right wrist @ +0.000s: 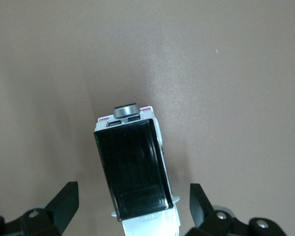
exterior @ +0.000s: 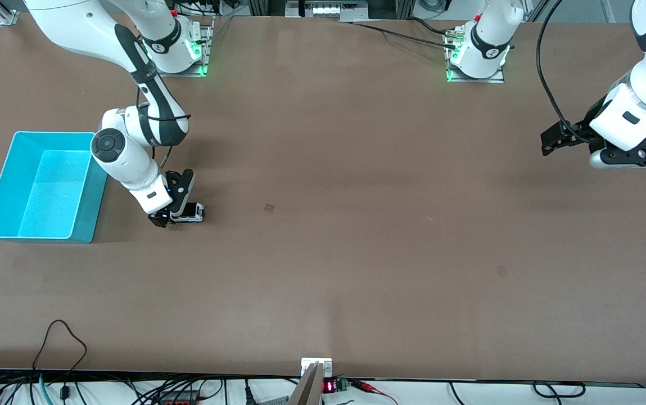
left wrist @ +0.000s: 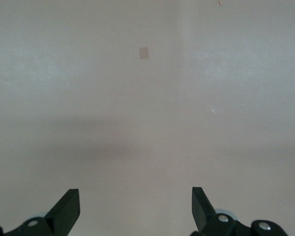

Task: Wind and store white jeep toy
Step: 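Lift the jeep with the right gripper and carry it over the blue bin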

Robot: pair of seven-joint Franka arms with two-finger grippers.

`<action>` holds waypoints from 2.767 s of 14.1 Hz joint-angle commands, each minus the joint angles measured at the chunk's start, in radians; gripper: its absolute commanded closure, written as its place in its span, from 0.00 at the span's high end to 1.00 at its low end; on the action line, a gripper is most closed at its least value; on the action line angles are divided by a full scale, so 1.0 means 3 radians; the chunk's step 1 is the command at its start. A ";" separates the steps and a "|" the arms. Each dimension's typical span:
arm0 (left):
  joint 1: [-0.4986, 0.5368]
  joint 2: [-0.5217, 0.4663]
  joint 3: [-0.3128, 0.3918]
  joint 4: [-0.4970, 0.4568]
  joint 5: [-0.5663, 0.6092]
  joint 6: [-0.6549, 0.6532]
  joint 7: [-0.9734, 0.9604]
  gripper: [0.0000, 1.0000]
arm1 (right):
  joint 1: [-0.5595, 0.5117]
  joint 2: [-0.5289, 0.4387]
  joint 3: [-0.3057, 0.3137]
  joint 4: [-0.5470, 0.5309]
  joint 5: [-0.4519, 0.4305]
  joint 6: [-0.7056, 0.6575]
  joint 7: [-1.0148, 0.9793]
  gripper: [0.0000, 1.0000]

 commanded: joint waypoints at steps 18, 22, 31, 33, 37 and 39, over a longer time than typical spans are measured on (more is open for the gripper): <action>-0.0003 0.0018 -0.0008 0.0068 -0.0006 -0.0067 0.0065 1.00 | -0.0575 -0.0693 -0.0180 0.0813 0.0164 -0.1798 0.1738 0.00; -0.0003 0.0018 -0.0008 0.0068 -0.0006 -0.0067 0.0070 1.00 | -0.0580 -0.0785 -0.0523 0.0793 -0.0034 -0.1988 0.2423 0.00; -0.0003 0.0018 -0.0008 0.0068 -0.0006 -0.0067 0.0065 1.00 | -0.0841 -0.0653 -0.0702 0.0579 -0.0572 -0.1906 0.3262 0.00; -0.0003 0.0018 -0.0008 0.0068 -0.0006 -0.0067 0.0070 1.00 | -0.0932 -0.0643 -0.0702 0.0482 -0.0572 -0.1769 0.3268 0.00; -0.0003 0.0018 -0.0008 0.0068 -0.0006 -0.0067 0.0065 1.00 | -0.1071 -0.0617 -0.0702 0.0150 -0.0577 -0.1330 0.3268 0.00; -0.0003 0.0018 -0.0008 0.0068 -0.0006 -0.0067 0.0065 1.00 | -0.1127 -0.0561 -0.0702 -0.0014 -0.0577 -0.1064 0.3257 0.00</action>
